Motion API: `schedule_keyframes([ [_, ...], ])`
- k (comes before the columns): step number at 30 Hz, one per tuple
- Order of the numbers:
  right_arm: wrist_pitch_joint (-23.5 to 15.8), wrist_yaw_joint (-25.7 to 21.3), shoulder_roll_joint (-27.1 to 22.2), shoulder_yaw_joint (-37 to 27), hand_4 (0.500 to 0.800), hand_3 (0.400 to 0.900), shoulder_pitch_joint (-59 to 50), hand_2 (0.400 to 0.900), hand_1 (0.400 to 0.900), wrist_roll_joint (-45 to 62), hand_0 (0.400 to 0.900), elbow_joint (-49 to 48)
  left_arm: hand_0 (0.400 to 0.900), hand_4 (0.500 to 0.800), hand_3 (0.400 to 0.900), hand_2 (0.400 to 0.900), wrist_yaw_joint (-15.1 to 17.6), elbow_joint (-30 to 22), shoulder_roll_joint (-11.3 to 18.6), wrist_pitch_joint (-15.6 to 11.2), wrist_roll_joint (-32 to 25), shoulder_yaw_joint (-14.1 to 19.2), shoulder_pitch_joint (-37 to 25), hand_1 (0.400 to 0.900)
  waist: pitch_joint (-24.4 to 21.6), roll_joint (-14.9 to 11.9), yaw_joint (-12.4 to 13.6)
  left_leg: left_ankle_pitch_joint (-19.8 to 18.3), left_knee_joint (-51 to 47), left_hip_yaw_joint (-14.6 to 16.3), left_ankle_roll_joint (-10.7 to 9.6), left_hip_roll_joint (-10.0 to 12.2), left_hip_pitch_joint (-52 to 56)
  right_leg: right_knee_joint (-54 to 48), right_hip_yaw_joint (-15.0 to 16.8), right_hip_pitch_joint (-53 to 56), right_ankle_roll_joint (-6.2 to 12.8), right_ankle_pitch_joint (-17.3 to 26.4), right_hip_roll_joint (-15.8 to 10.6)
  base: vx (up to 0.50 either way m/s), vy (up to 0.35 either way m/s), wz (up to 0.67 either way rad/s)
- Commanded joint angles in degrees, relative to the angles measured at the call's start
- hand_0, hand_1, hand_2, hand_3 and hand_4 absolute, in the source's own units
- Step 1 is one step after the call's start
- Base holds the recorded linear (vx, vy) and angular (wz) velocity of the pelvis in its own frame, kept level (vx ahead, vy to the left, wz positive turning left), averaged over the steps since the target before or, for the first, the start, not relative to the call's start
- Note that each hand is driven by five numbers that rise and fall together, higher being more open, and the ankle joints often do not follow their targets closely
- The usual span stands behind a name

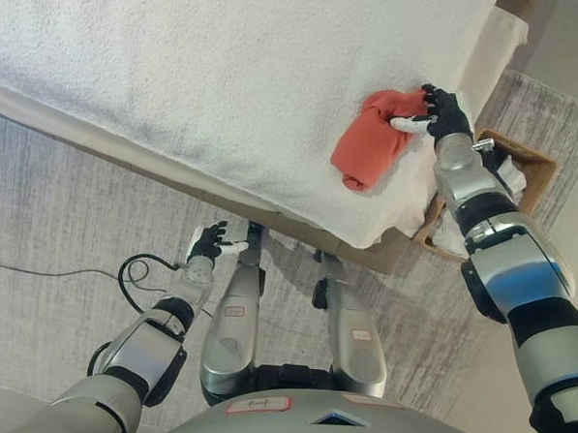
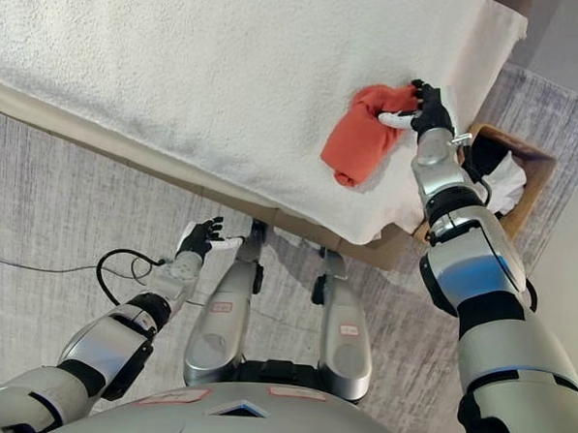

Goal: Put the clothes on the bed into the basket.

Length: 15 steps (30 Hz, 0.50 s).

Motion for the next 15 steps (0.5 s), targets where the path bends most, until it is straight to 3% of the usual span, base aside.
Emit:
schedule_keyframes([
  [1,0.0,4.26,2.8,0.29,0.5,0.4,-0.49,0.4,0.4,2.69,0.4,1.35,0.9,0.8,0.9,0.9,-0.51,2.2,2.66,0.07,-0.71,0.67,0.91,0.9,0.03,-3.68,2.43,-4.93,3.72,2.27,0.86,-1.98,-1.86,-0.83,2.03,-1.59,1.84,2.6,-5.07,0.0,0.0,0.0],
  [15,-2.29,5.66,2.8,-4.23,0.5,0.4,9.6,0.4,0.4,7.55,0.4,-2.66,0.9,0.8,0.9,0.9,-1.81,2.36,2.4,0.16,0.87,1.39,3.26,0.9,-2.56,-4.66,0.87,-5.02,0.74,2.84,0.76,-1.18,3.78,-1.2,1.69,2.38,1.9,1.64,-5.06,0.01,-0.009,-0.02],
])
